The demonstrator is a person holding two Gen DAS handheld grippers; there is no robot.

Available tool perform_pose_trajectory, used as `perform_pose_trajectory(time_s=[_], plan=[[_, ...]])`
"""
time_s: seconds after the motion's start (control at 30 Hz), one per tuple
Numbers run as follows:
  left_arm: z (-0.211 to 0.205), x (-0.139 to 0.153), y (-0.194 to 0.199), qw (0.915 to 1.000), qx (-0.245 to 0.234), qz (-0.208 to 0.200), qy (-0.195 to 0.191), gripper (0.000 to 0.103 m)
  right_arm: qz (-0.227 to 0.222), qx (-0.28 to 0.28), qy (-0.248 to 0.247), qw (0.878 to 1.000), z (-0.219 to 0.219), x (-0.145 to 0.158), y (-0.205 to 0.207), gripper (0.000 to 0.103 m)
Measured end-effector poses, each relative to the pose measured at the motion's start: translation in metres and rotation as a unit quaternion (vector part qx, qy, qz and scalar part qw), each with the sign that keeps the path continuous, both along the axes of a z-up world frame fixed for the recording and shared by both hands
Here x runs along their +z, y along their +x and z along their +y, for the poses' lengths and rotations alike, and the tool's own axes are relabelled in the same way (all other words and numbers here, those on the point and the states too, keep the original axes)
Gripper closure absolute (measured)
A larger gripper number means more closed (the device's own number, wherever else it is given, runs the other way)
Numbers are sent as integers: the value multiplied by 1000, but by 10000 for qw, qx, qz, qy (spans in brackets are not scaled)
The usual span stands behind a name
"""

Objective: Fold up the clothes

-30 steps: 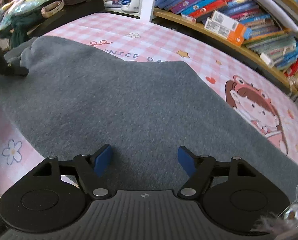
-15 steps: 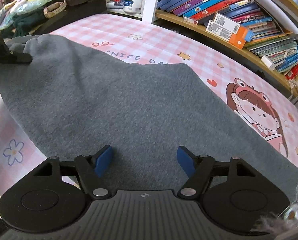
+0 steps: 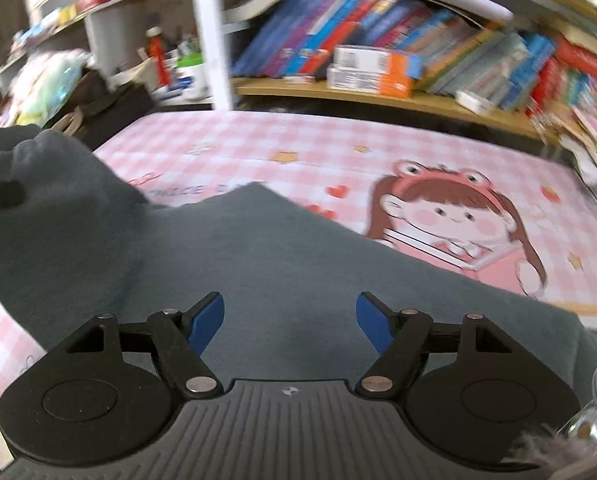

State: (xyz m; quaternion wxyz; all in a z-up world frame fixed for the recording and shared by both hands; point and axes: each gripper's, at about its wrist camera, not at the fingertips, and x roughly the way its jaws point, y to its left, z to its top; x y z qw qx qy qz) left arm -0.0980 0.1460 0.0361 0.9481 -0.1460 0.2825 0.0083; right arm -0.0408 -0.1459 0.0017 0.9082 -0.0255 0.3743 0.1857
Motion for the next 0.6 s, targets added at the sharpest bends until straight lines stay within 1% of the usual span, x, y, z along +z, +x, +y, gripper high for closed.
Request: perform_pose_trajectory(time_s=[0.17,0.27,0.5,0.6], plan=[[-33,11,7,9983,-178,-6,555,91,95,-149,235,9996,-32,0,3,31],[-53,16,12,9961,-312,-4,826,90,114,-200,370,9991,-48,0,4,31],[-104,16,18,9891,-678,87,1308,90,238,-319,696,9968,-77,-3,9,31],[-128,8,20,9866,-839,222,1382,88,312,-346,818,9956,-87,-5,11,31]])
